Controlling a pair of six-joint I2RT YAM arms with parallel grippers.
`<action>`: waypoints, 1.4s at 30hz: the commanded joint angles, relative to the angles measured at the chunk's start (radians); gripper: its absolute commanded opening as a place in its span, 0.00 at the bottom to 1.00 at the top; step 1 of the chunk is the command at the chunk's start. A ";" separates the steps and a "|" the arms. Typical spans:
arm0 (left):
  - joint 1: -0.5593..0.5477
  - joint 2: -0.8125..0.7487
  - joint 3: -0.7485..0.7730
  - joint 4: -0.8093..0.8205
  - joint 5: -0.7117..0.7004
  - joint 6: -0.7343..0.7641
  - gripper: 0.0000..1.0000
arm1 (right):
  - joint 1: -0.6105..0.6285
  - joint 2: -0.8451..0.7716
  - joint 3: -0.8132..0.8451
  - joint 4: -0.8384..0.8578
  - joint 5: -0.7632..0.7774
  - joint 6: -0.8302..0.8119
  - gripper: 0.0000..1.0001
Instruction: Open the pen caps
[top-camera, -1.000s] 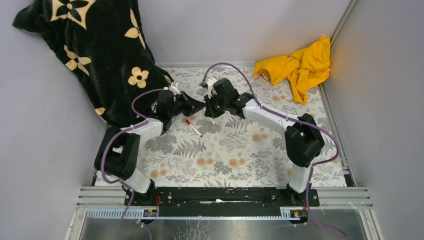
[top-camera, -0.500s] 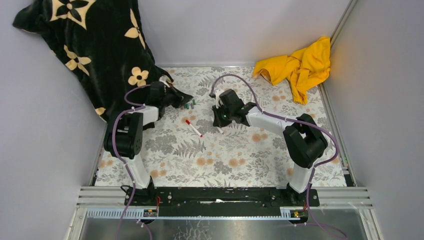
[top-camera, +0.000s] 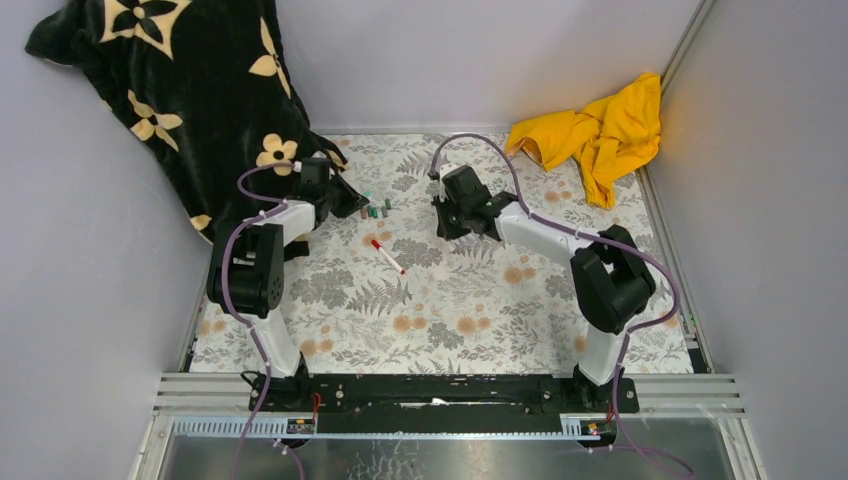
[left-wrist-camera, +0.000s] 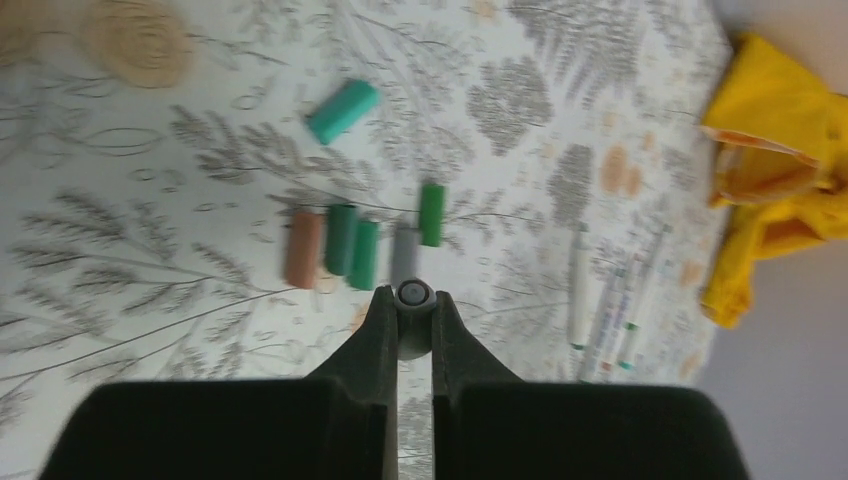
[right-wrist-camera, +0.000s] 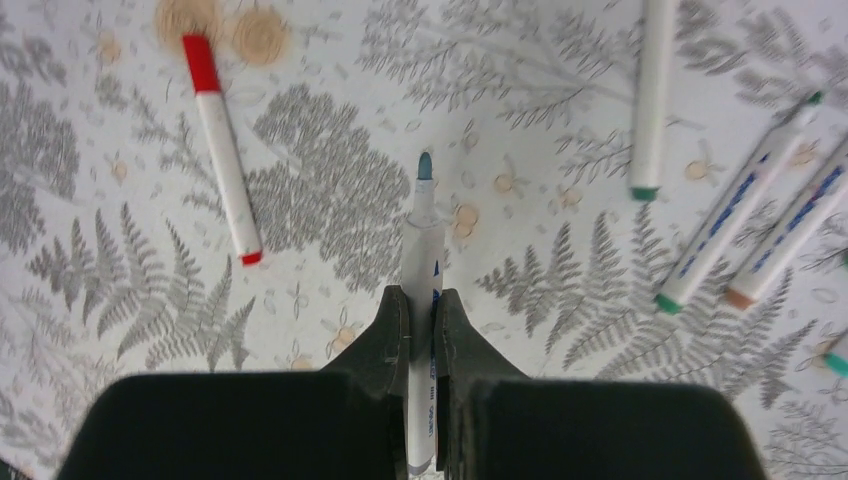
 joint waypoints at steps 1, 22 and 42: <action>-0.029 -0.033 0.057 -0.199 -0.215 0.104 0.17 | -0.016 0.072 0.119 -0.053 0.147 0.011 0.00; -0.060 -0.087 0.004 -0.211 -0.291 0.047 0.40 | -0.057 0.350 0.404 -0.158 0.167 -0.066 0.00; -0.107 -0.174 -0.049 -0.177 -0.266 0.017 0.40 | -0.127 0.545 0.586 -0.288 0.289 0.072 0.00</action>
